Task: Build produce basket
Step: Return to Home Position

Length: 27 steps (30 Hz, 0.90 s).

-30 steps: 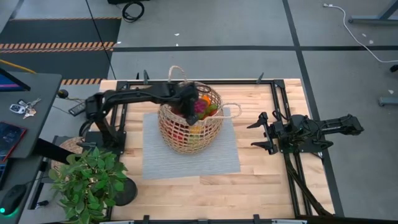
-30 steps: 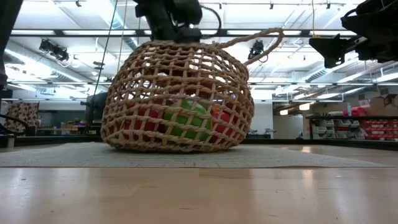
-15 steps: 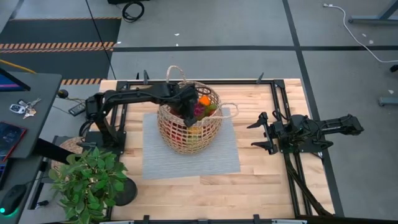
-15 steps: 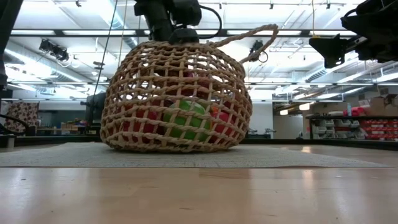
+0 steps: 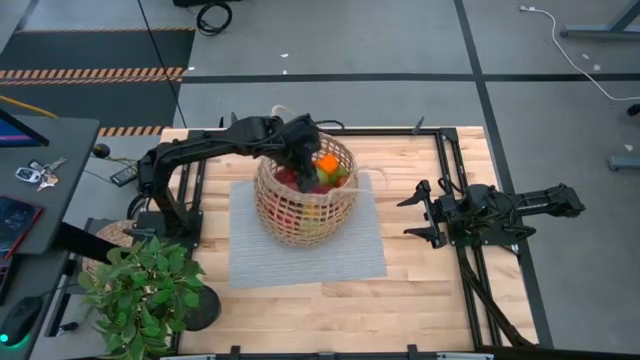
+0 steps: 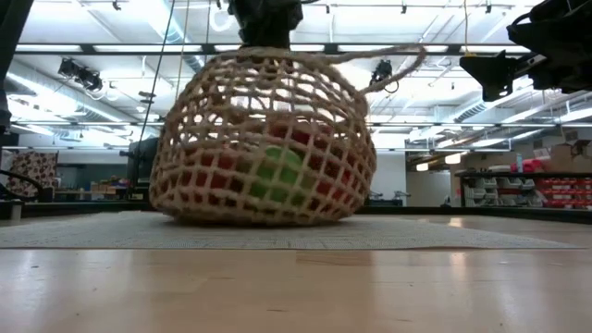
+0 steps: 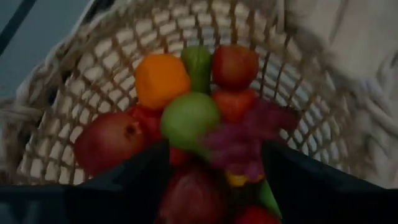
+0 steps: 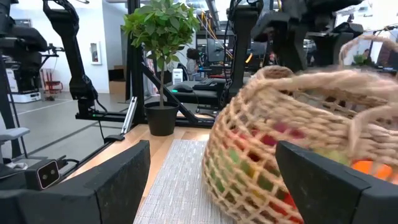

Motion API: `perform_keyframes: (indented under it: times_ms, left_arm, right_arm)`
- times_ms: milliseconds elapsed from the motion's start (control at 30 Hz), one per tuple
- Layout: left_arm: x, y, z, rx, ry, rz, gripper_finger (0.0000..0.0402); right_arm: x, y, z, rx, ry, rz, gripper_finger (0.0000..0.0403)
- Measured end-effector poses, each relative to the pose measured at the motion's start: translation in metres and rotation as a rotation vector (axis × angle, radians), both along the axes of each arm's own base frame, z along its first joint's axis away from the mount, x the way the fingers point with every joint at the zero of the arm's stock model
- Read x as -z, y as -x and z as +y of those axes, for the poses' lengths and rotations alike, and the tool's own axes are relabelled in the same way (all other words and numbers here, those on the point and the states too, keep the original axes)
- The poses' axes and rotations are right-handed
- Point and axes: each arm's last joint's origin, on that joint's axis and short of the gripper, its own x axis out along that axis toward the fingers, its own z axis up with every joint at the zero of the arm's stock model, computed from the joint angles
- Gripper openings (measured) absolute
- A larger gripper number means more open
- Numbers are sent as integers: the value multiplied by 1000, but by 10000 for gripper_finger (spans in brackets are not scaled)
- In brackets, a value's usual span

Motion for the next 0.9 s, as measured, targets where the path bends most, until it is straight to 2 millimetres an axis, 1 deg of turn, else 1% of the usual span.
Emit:
perform_keyframes:
  times_ms: [100, 200, 267, 400, 633, 733, 900]
  left_arm:
    - [3, 3, 0, -10, -6, 48, 251]
    - [3, 5, 0, -36, -56, 77, 239]
    - [-1, 8, 0, -44, -106, 79, 230]
    - [-26, 23, -5, -54, -157, -15, 207]
    - [-66, 60, -19, -89, -201, -150, 170]
    - [-78, 71, -30, -80, -228, -190, 158]
    - [-91, 82, -48, -35, -247, -258, 141]
  right_arm:
    - [0, 0, 0, 0, 0, 0, 351]
    - [0, 0, 0, 0, 0, 0, 351]
    - [0, 0, 0, 0, 0, 0, 351]
    - [0, 0, 0, 0, 0, -2, 351]
    - [-1, 0, 0, 0, -1, -7, 351]
    - [-1, 0, 0, 0, -1, -7, 351]
    - [-1, 0, 0, 0, 0, -7, 351]
